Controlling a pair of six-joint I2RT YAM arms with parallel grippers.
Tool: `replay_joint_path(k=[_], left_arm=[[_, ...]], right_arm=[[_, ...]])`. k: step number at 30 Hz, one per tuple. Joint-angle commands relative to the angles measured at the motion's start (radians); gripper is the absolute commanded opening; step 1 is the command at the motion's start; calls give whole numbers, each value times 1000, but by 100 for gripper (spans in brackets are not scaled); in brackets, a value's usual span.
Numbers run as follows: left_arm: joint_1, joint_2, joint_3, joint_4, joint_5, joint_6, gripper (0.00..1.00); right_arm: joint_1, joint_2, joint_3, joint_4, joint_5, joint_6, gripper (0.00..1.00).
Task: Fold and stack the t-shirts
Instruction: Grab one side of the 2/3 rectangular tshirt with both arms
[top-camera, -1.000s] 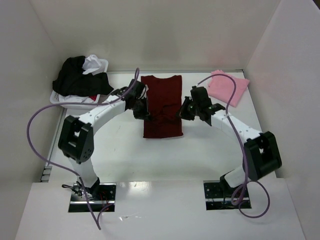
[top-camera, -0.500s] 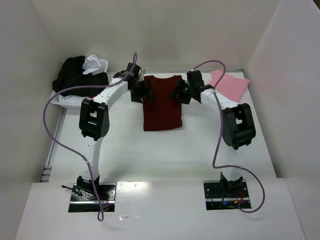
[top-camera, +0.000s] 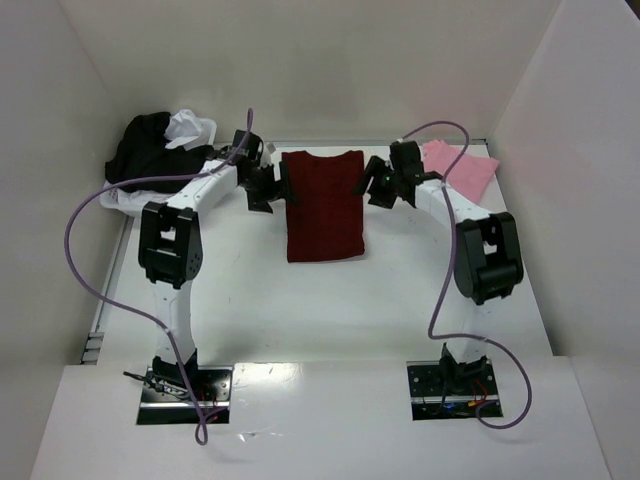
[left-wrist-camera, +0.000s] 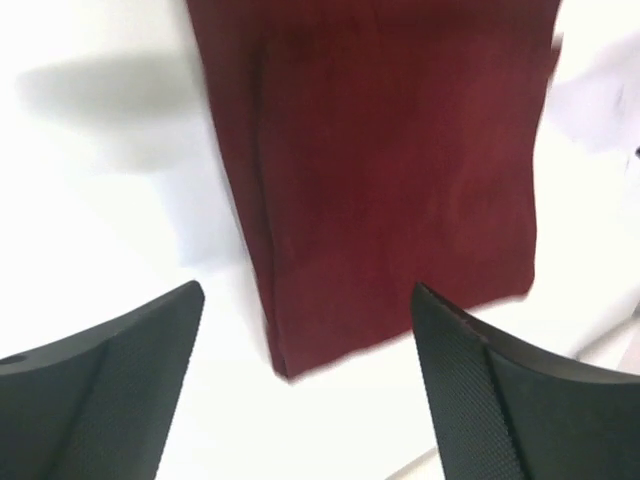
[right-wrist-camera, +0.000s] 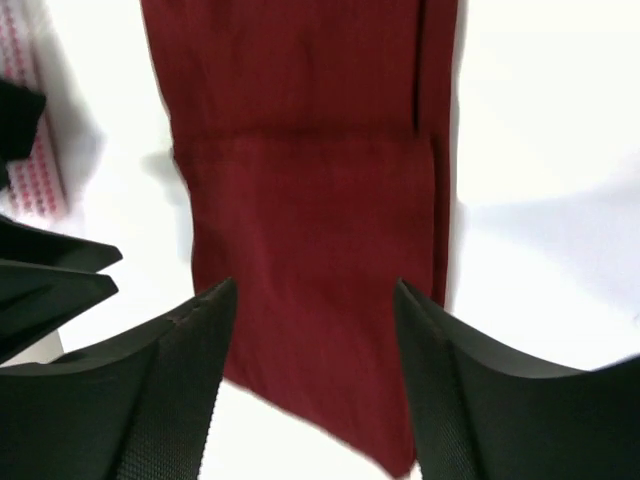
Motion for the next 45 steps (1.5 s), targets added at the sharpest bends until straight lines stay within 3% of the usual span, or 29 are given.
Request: replay_joint_path(k=[1,7,10,17,31,40,43,45], left_arm=[[-63,-126,-152,53,92,-7,90],[-111,-270,-487,190,110,-104,87],[-116,-295,-539,217,81,-125,87],[-116,-267,-564,260,35,-135,78],[-116,-165,-530,251,22,-126,71],[-116,-155,-539,249,32,-126,45],[-116,-155,-542,242,42,-126,30],[-116,-155,-548,242,42,-123,16]], right_arm=[[5,-147,-184,35,-22,-19,68],[25,-308,-426,73,-35,-28,74],[47,-359,-496,104,-26,-32,74],[71,-342,-515,145,-16,-46,52],[90,-232,-503,140,46,-34,49],[111,-140,-466,162,16,-34,35],[120,-112,-457,162,16,-34,19],[120,-112,-457,162,16,-31,10]])
